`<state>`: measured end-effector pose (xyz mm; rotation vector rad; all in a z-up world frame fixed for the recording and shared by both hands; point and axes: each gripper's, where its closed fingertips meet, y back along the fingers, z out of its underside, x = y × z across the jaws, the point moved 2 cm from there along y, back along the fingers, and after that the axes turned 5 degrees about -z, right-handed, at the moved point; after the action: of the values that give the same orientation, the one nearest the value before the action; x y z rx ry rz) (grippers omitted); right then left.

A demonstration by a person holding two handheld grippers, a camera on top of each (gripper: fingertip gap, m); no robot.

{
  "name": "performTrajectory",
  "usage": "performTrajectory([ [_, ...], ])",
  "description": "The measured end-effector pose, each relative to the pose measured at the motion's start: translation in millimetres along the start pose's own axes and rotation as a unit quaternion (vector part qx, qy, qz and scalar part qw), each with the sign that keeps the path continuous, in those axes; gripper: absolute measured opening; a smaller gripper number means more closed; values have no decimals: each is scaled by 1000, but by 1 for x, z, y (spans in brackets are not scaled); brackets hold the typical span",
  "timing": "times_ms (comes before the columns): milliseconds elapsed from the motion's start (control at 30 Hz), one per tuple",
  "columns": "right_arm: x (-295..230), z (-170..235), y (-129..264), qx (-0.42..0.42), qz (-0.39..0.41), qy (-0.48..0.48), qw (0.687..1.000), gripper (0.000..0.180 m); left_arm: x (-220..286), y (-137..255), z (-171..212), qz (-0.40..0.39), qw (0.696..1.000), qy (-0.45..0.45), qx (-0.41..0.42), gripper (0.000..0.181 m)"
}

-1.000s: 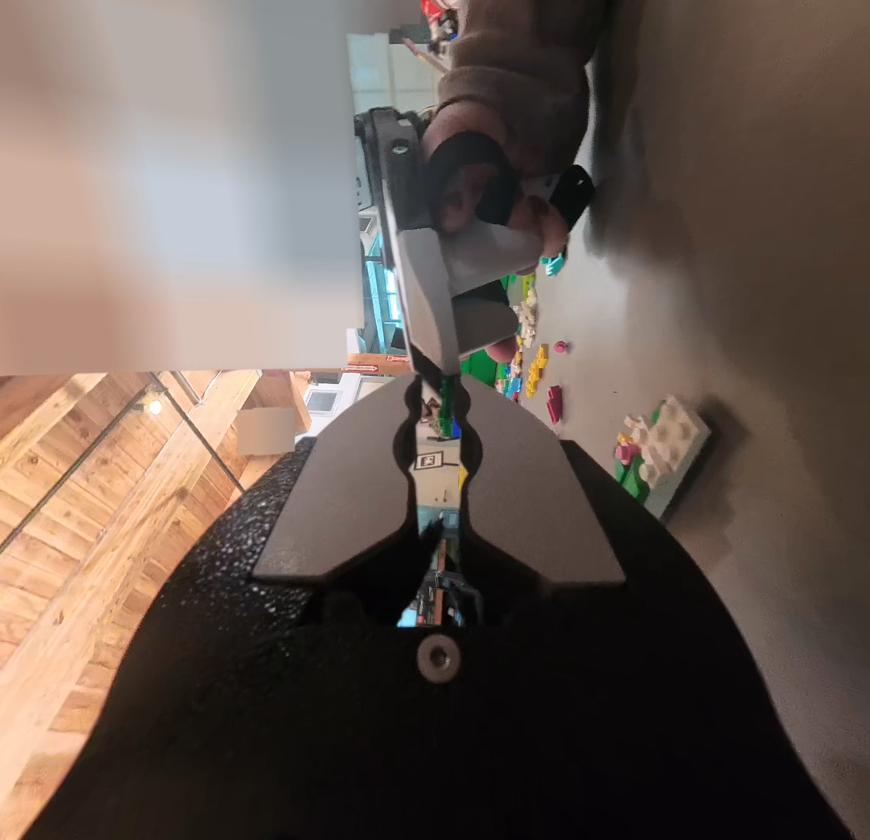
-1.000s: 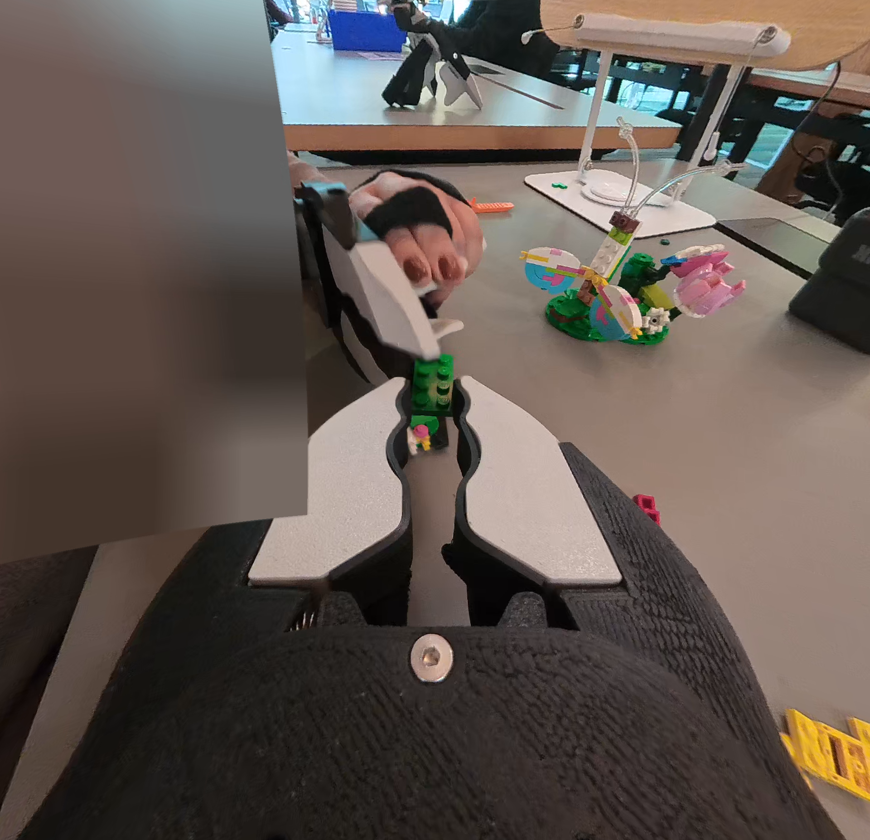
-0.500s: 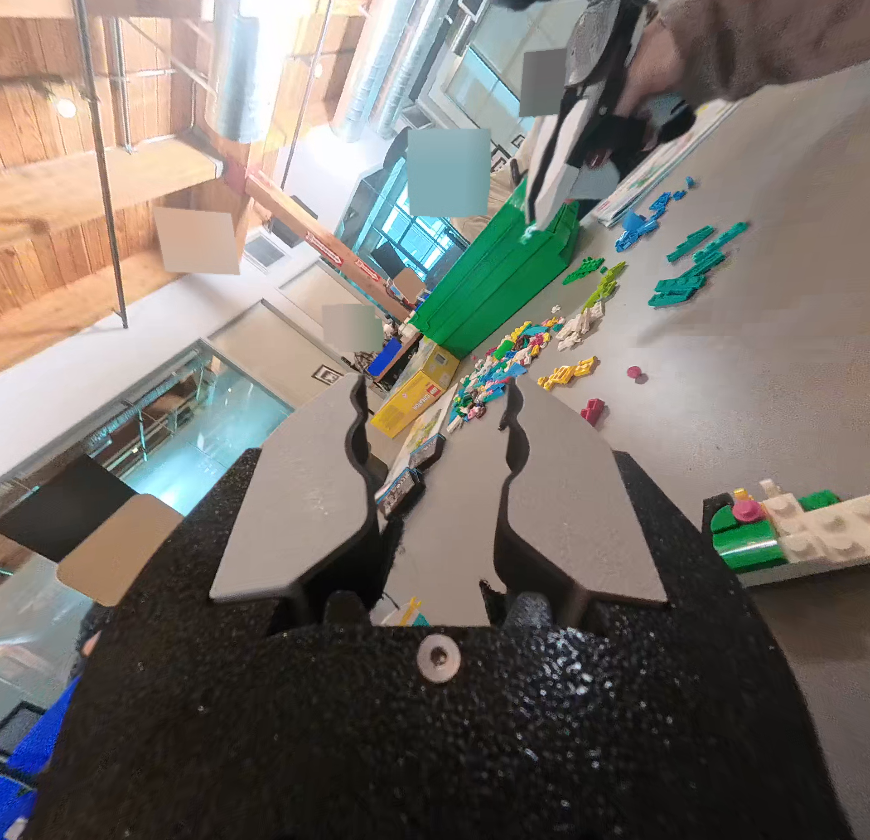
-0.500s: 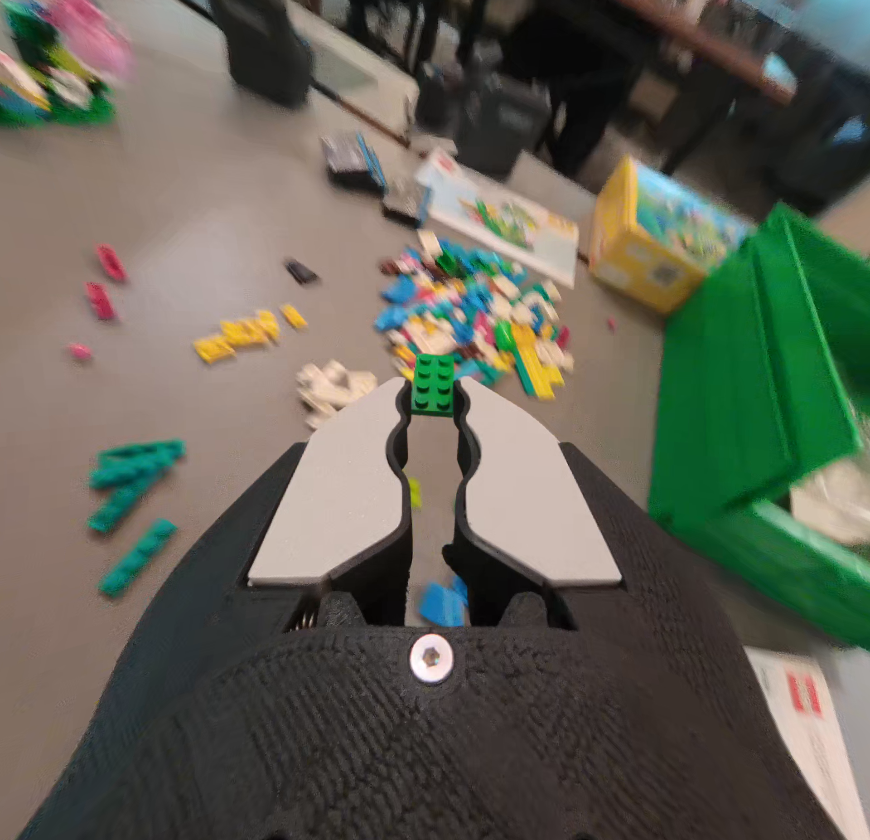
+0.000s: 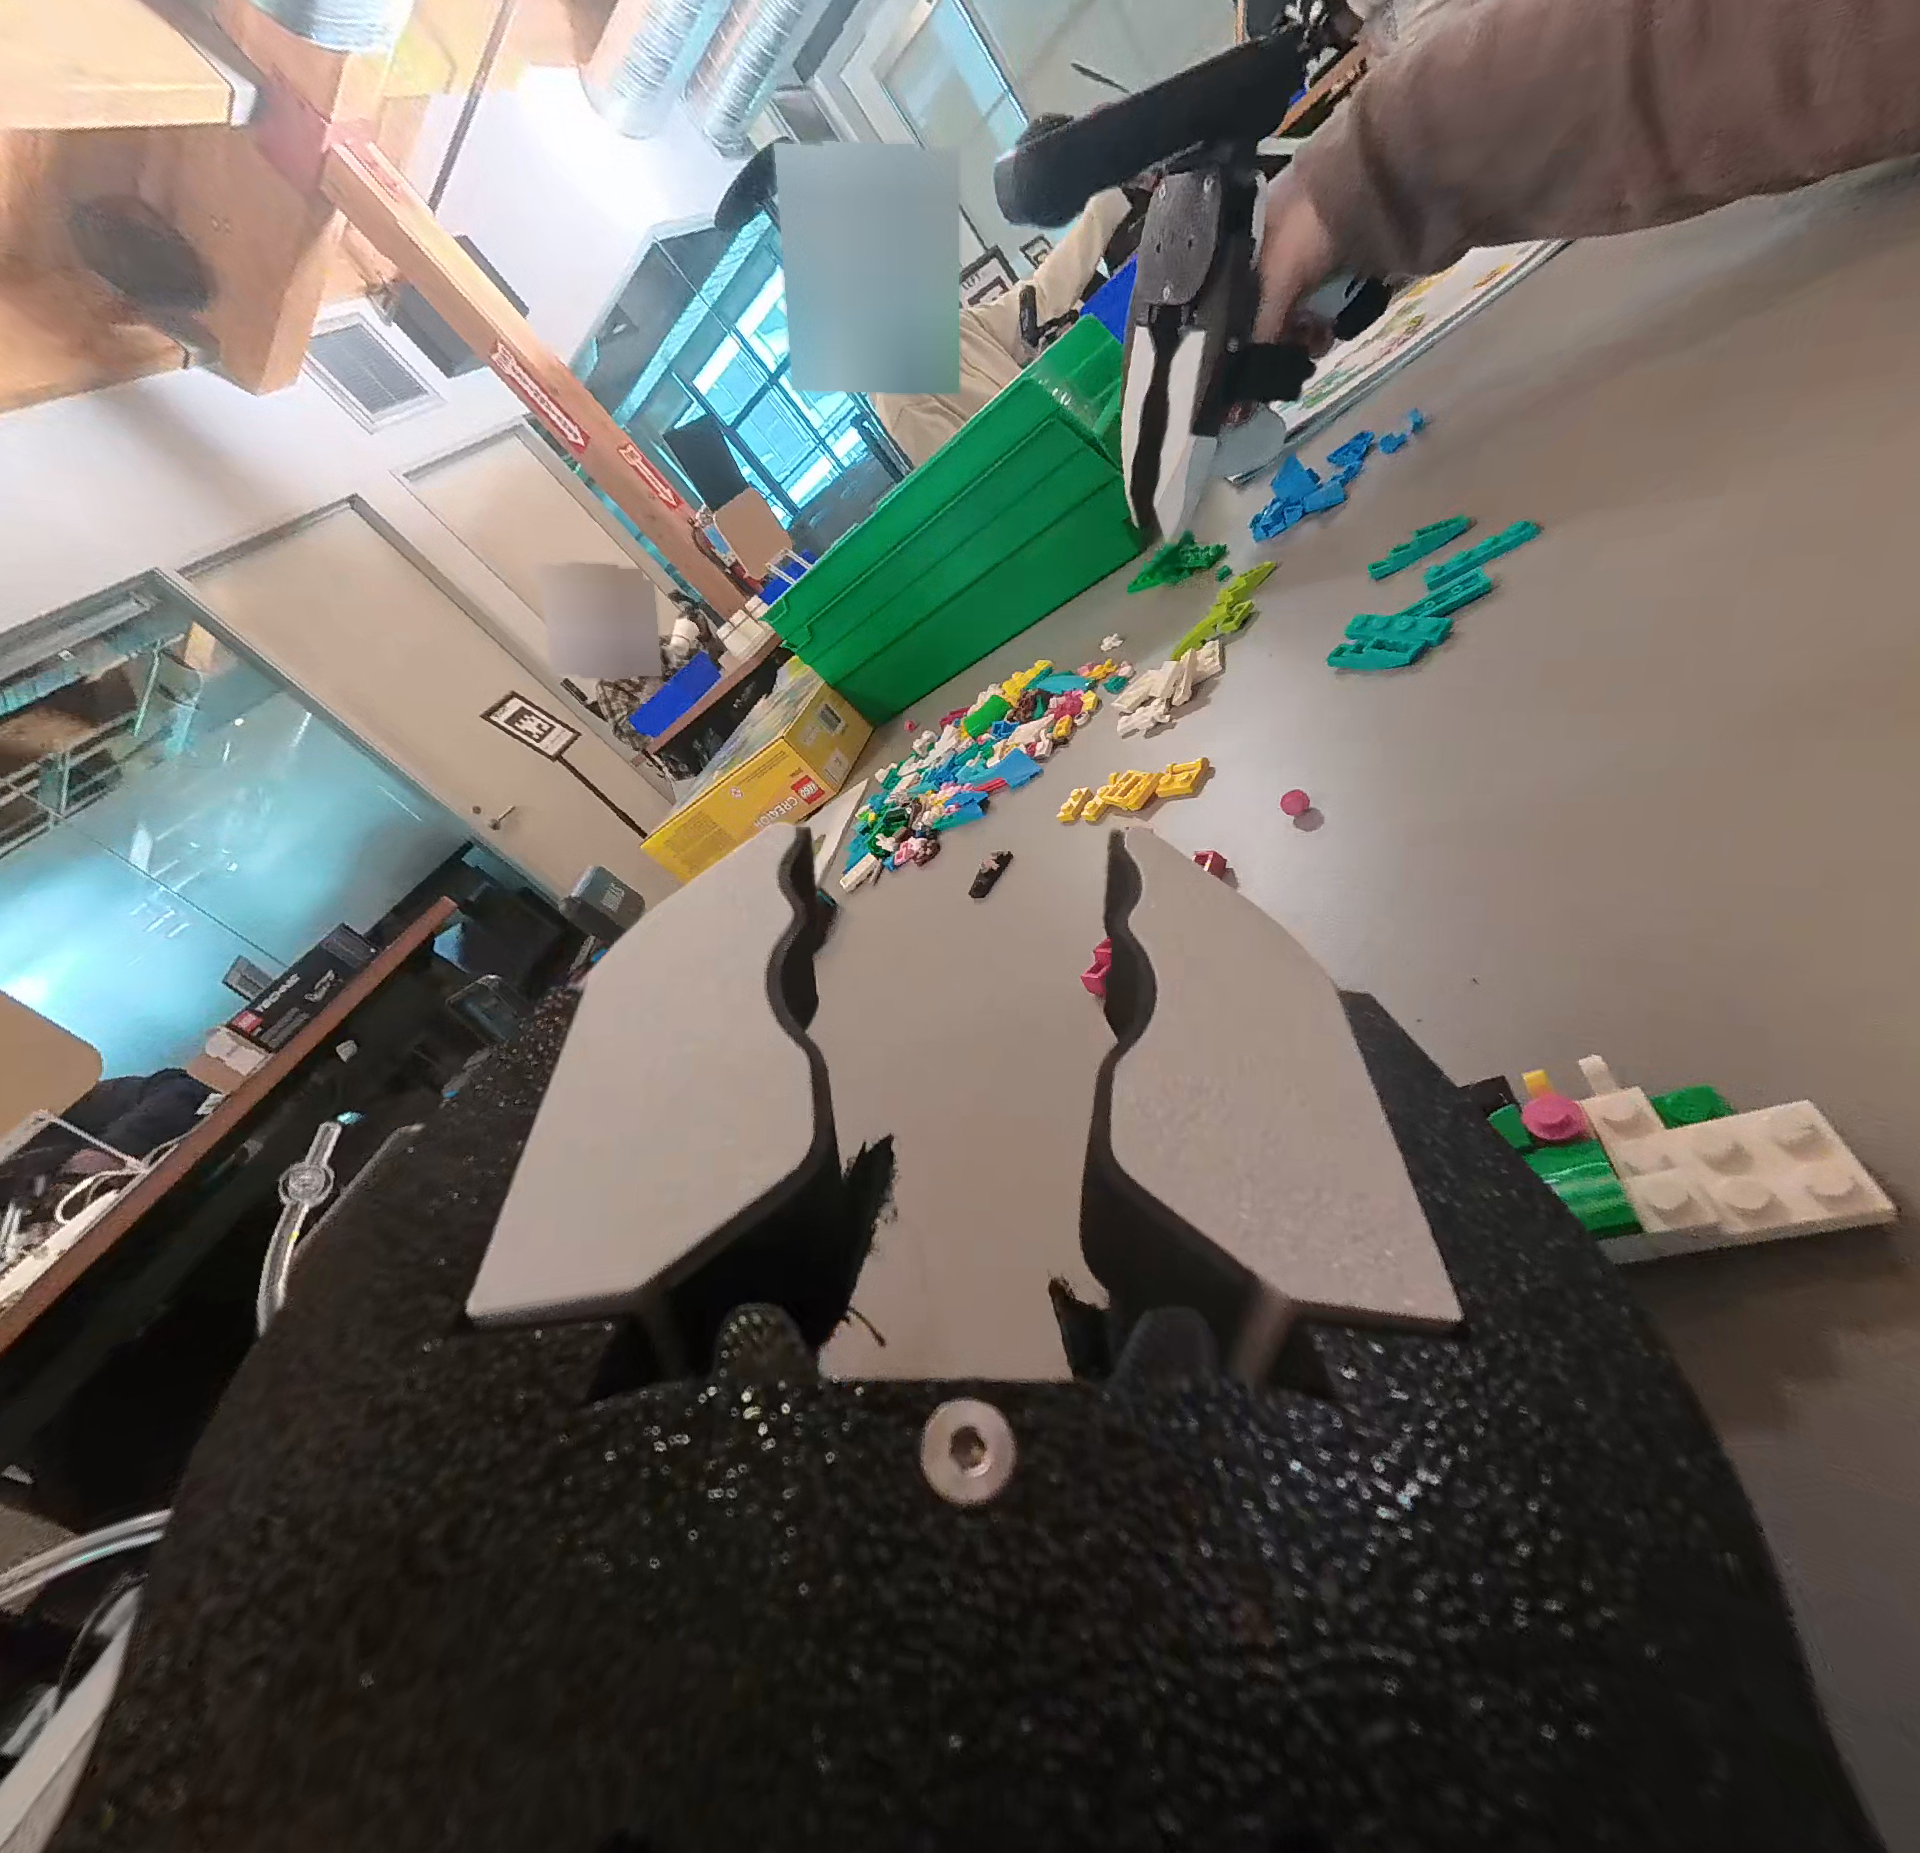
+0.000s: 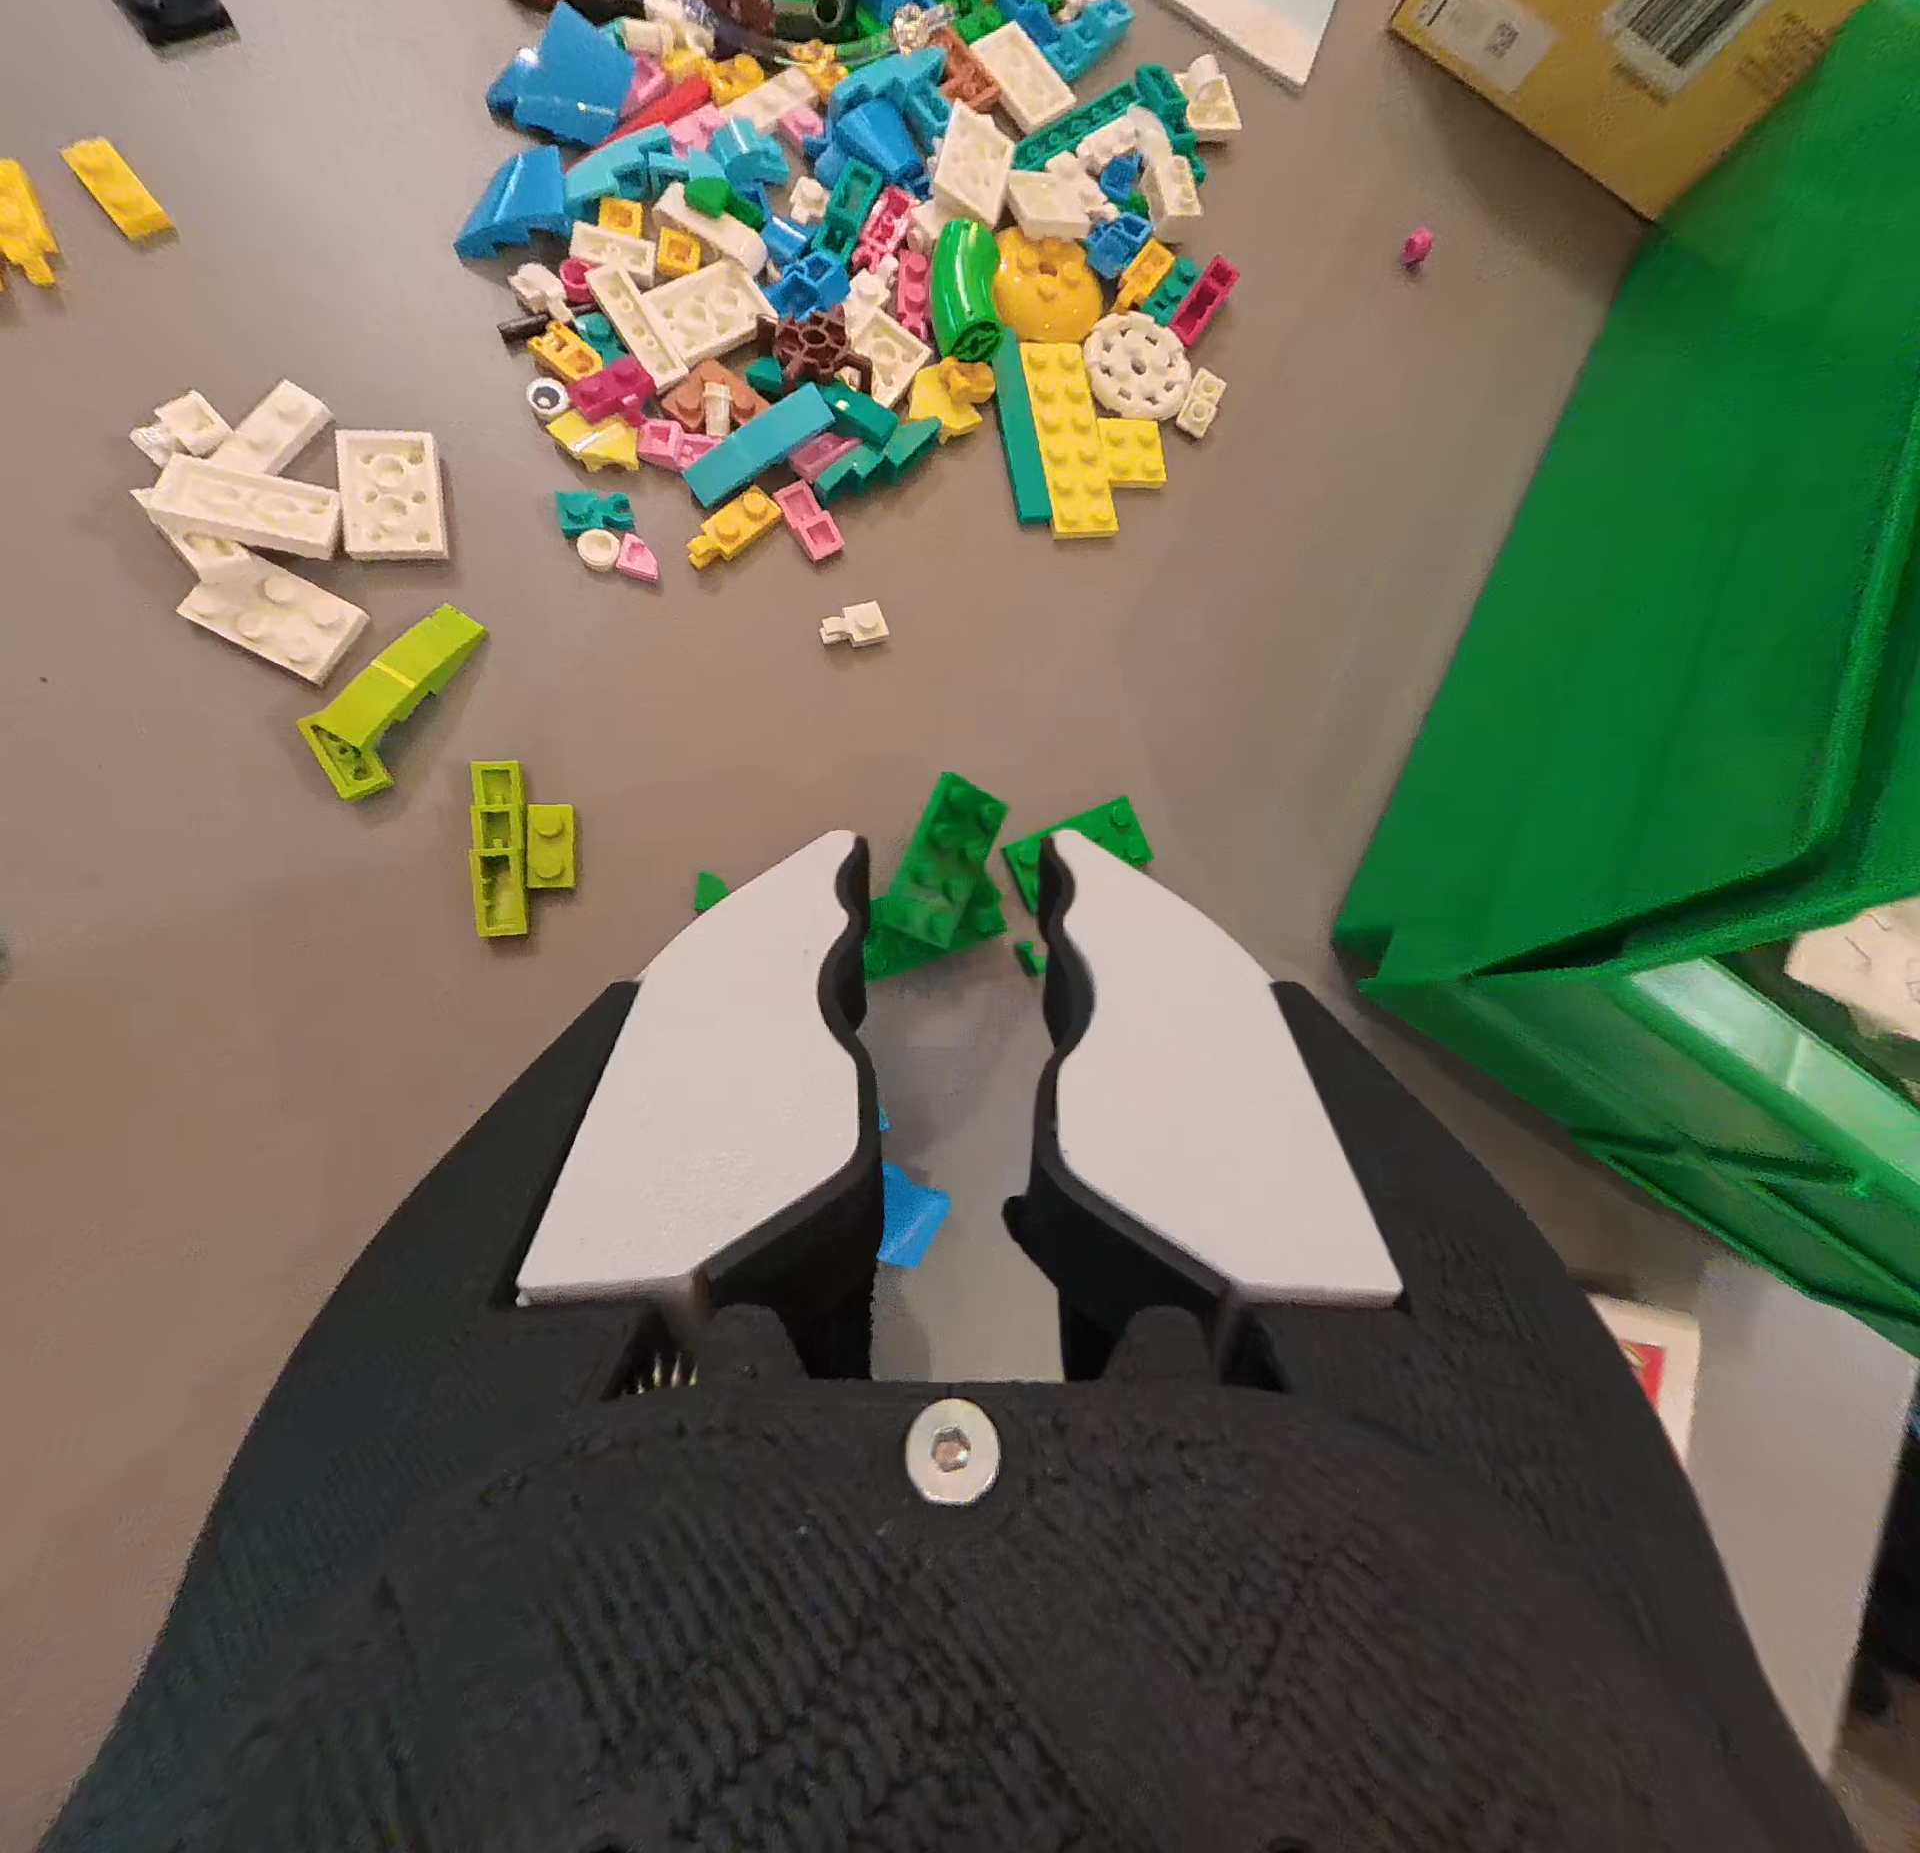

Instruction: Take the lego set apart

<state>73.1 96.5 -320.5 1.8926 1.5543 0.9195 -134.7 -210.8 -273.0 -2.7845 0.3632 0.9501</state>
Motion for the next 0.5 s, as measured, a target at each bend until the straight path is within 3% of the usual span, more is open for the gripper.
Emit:
performTrajectory([
  [67,1,-4,6,12,21,0,1000,35,0,-1,2,2,1000,7,-7,53],
  [167,-28,-39,26,115,7,4,993,35,-4,-1,2,20,999,23,-16,54],
  [300,-146,-101,40,226,-155,73,959,34,9,8,0,179,977,102,-48,54],
  [400,-247,-115,28,195,-289,168,922,30,26,23,4,303,935,154,-101,56],
  [500,-310,-108,7,136,-341,262,893,30,41,35,23,347,907,128,-200,64],
])
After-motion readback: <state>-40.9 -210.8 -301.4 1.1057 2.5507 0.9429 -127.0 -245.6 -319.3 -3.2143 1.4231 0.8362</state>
